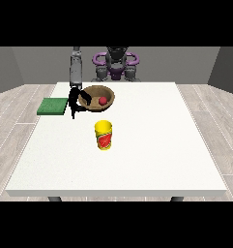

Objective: Pick the cup and pour the ball into the bowl, then pick the bowl and place it on the pad

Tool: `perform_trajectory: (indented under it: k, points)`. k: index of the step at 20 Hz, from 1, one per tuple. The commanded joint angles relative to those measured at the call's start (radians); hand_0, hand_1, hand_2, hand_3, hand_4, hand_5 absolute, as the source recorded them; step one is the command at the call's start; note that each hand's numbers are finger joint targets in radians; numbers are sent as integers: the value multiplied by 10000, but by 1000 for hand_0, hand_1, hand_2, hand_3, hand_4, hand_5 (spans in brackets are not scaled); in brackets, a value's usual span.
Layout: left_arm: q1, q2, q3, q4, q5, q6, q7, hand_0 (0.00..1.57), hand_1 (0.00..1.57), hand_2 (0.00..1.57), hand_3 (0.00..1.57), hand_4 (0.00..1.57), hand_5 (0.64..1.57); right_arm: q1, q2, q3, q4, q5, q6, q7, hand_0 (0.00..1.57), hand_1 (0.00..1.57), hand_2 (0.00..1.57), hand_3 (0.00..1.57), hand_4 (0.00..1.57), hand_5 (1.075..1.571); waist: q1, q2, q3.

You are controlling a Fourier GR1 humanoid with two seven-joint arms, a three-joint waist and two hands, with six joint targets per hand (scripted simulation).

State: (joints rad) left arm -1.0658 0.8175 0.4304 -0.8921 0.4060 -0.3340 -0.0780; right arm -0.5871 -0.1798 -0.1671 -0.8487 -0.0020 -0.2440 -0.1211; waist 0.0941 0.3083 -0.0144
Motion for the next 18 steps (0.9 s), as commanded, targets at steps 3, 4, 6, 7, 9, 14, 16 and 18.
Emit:
perform_trajectory:
  k: [3, 4, 6, 7, 9, 14, 16, 18]
  points:
    - [1222, 26, 184, 1481, -531, 59, -905, 0, 0, 0, 0, 0, 1547, -754, -458, 1197, -960, 874, 131, 3446, 1571, 1571, 1571, 1571, 1263, 1464, -1134, -1341, 106]
    - [1362, 596, 533, 1819, -267, -686, -1184, 0, 0, 0, 0, 0, 1546, -1003, -810, 1087, -1128, 850, 246, 3824, 1571, 1571, 1571, 1571, 1261, 1470, -1052, -1110, 108]
    - [1426, 1253, 880, 2192, -200, -997, -1540, 0, 0, 0, 0, 0, 1543, -1104, -857, 1066, -1411, 695, 572, 4076, 1571, 1571, 1571, 1571, 1250, 1476, -1404, -813, 122]
    - [1443, 1050, 720, 2049, -293, -608, -1287, 0, 0, 0, 0, 0, 1543, -1169, -915, 913, -1236, 634, 582, 4082, 1571, 1571, 1571, 1571, 1250, 1477, -1358, -966, 134]
    - [1265, 1298, 782, 1749, 38, -1021, -894, 0, 0, 0, 0, 0, 1542, -953, -1521, 52, -599, -11, 1139, 3274, 1571, 1571, 1571, 1571, 1283, 1481, -1071, -538, 148]
    - [1686, 1400, 1038, 1881, -72, -821, -1811, 0, 0, 0, 0, 0, 1537, -694, -2825, 98, -609, 301, 2203, 2505, 1571, 1571, 1571, 1571, 1305, 1528, -1499, -6, 143]
    - [1562, 1573, 914, 1802, -148, -763, -1673, 0, 0, 0, 0, 0, 1538, -617, -2518, 143, -492, 383, 2033, 2193, 1571, 1571, 1571, 1571, 1305, 1528, -1577, -42, 146]
    - [1097, 1458, 743, 1202, 6, -476, -1038, 0, 0, 0, 0, 0, 1539, -516, -2346, -15, 248, 572, 1609, 1145, 1571, 1571, 1571, 1571, 1305, 1528, -1266, 293, 158]
